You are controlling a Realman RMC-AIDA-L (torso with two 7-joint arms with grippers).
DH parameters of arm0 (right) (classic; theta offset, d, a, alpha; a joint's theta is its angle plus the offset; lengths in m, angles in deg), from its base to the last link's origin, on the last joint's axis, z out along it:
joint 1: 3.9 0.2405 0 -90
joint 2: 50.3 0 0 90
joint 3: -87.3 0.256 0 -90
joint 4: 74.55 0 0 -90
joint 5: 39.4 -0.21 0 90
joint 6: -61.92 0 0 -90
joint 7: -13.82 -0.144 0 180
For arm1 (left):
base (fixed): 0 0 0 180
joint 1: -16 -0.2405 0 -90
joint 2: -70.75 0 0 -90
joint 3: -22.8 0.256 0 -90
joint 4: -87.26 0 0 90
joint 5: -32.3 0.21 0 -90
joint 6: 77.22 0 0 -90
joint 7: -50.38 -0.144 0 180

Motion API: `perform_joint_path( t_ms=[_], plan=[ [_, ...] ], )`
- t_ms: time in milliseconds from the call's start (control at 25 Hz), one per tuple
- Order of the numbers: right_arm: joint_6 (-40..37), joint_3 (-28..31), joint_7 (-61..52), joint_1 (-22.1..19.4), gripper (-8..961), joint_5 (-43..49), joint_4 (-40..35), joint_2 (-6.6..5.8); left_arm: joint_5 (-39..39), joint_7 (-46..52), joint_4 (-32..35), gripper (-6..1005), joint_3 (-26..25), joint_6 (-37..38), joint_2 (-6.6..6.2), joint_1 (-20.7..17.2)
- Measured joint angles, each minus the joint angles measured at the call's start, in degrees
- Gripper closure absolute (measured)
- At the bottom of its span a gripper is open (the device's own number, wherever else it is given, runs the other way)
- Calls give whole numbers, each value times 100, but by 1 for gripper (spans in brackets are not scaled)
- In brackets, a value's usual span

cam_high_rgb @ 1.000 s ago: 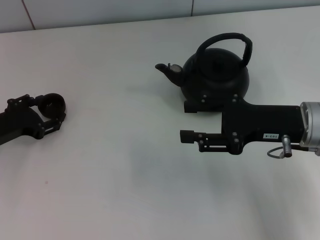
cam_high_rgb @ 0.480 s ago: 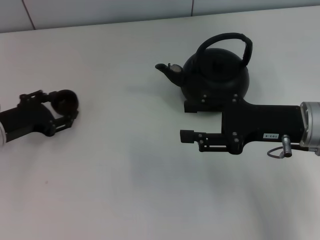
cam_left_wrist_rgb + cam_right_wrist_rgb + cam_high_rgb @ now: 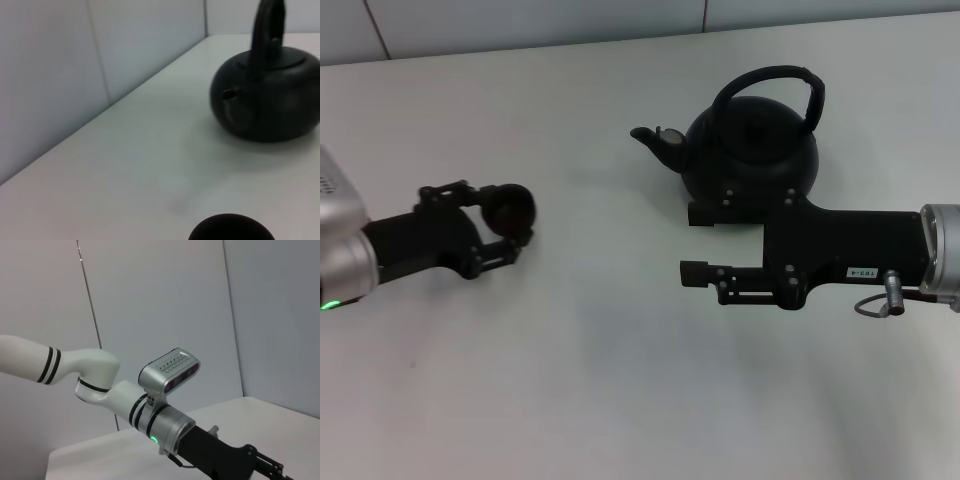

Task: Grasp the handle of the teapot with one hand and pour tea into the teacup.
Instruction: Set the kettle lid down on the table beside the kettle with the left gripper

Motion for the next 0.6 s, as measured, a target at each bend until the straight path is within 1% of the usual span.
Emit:
perform_joint_path(
  t_ms=[200, 600],
  plan=[
    [-3, -6, 11, 0, 276, 0, 0, 0, -257, 1, 0, 299, 348, -19, 4, 66],
    [-4, -8, 35, 4, 276, 0, 0, 0, -289, -3, -18, 293, 386, -48, 18, 134]
  ],
)
